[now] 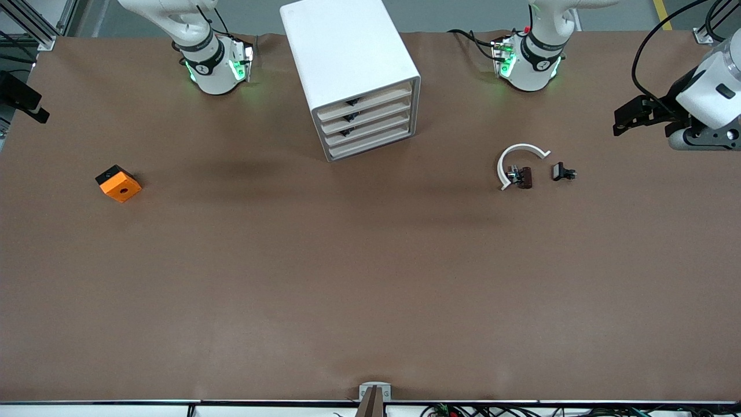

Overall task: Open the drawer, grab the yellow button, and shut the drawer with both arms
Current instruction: 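Move the left gripper toward the white cabinet's drawer front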

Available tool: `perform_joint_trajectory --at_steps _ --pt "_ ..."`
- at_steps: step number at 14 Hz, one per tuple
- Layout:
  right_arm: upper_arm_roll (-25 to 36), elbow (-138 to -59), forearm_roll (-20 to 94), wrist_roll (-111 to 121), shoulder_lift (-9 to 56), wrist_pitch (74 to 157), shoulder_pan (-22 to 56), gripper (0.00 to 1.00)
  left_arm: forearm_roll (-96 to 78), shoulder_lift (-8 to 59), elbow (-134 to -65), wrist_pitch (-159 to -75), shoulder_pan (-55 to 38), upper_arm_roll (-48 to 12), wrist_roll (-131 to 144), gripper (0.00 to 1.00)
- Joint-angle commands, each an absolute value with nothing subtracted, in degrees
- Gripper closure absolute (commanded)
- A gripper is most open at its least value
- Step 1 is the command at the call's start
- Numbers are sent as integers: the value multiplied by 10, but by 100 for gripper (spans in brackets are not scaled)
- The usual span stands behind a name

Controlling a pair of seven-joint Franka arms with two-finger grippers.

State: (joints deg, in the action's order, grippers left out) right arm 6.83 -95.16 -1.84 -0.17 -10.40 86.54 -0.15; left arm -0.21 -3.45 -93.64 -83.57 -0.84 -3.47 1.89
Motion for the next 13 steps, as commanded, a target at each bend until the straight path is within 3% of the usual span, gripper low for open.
perform_joint_trajectory --at_steps 1,8,13 --pt "64 -954 -9 -13 -112 867 -8 0 4 -27 -920 -821 -8 -34 6 0" --pt "65 -954 16 -9 -112 864 -12 0 3 -16 -927 -817 2 -31 13 0" --pt "65 -954 14 -4 -112 862 -12 0 -54 71 -926 -856 4 -31 18 0"
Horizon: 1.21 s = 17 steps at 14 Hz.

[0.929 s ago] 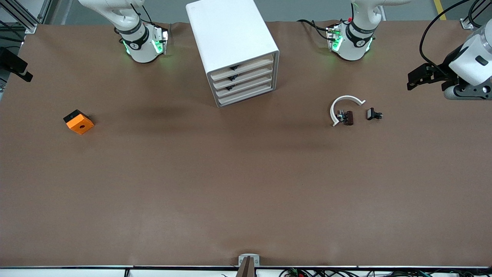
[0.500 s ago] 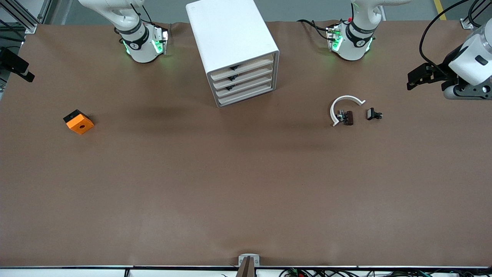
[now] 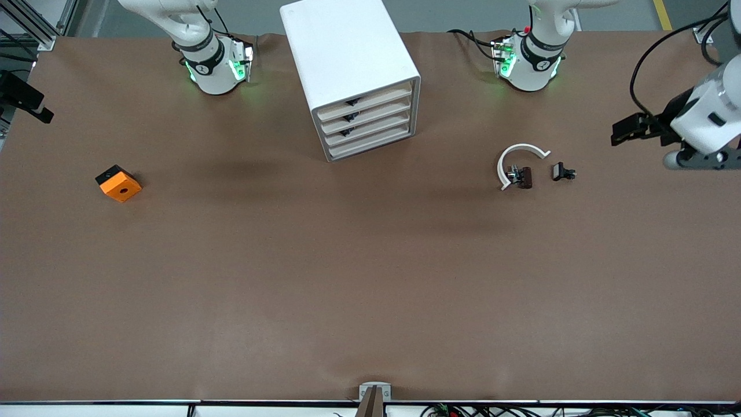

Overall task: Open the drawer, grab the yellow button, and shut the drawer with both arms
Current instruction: 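Move the left gripper toward the white cabinet's drawer front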

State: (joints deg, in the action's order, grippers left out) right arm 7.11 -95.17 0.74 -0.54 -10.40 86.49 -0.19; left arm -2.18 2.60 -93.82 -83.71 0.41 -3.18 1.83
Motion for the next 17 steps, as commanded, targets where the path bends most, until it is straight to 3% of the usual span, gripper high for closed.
perform_joint_trajectory --at_steps 1,8,17 --pt "65 -954 14 -3 -112 862 -13 0 -68 96 -925 -873 4 -31 18 0" --pt "65 -955 12 0 -112 860 -14 0 -138 209 -927 -896 -38 -36 122 0" --pt "63 -955 10 1 -112 860 -13 0 -129 301 -918 -903 -193 -36 594 0"
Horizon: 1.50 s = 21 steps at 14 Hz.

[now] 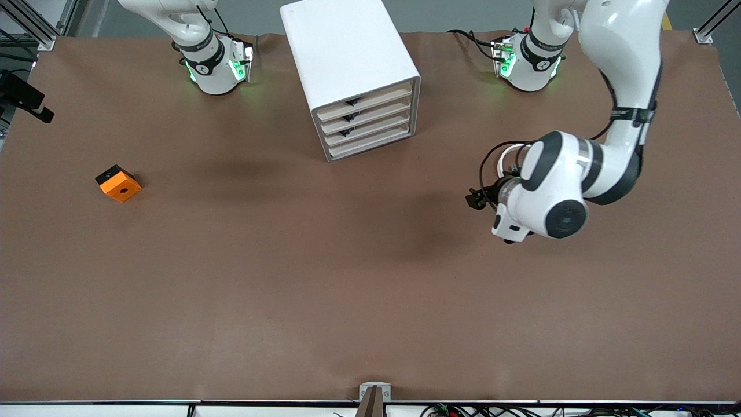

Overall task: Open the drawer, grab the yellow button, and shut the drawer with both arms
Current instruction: 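Move the left gripper toward the white cabinet's drawer front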

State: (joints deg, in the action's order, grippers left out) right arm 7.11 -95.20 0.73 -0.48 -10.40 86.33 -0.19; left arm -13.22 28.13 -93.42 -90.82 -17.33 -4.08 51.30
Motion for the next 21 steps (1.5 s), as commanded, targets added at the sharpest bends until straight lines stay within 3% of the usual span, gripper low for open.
perform_joint_trajectory --at_steps 1,5,9,21 --pt "63 -955 10 1 -112 860 -13 0 -128 312 -911 -903 -207 -36 646 0" --pt "63 -955 9 1 -112 860 -13 0 -135 342 -905 -885 -232 -50 804 0" --pt "63 -955 9 1 -112 860 -13 0 -171 370 -871 -794 -225 -94 952 0" --pt "63 -953 8 1 -111 862 -13 0 -411 438 -842 -658 -215 -96 1178 0"
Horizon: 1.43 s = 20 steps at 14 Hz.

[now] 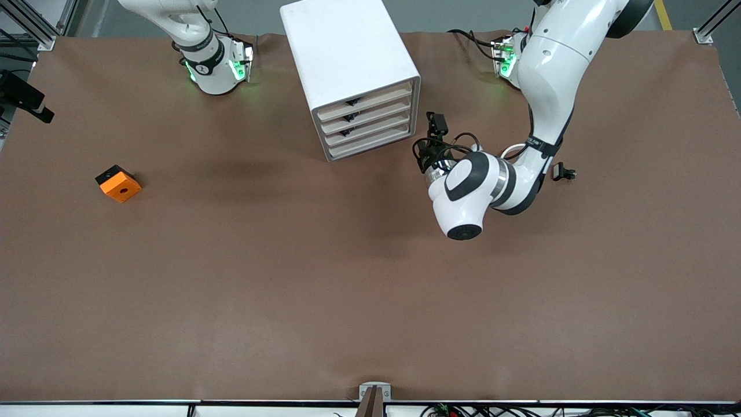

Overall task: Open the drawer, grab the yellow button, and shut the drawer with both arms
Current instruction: 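Move the left gripper toward the white cabinet's drawer front, then grasp the drawer front with the left gripper and pull outward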

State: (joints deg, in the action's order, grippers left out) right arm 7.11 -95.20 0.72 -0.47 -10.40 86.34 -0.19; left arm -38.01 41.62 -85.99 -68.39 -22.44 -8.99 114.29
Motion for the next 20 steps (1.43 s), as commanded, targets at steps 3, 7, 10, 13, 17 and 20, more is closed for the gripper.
perform_joint_trajectory --at_steps 3,7,10,13,17,20 --pt "63 -953 8 0 -111 862 -13 0 -448 449 -842 -653 -215 -96 1220 0" --pt "64 -953 8 0 -110 864 -14 0 -484 461 -844 -641 -225 -108 1278 0" --pt "64 -953 8 0 -110 864 -14 0 -494 463 -845 -641 -228 -125 1287 0" --pt "64 -953 8 0 -110 865 -14 0 -494 469 -846 -641 -240 -125 1286 19" --pt "64 -952 8 0 -110 867 -14 0 -492 477 -849 -641 -251 -125 1286 40" --pt "64 -952 8 0 -110 867 -14 0 -492 477 -857 -641 -259 -125 1287 46"
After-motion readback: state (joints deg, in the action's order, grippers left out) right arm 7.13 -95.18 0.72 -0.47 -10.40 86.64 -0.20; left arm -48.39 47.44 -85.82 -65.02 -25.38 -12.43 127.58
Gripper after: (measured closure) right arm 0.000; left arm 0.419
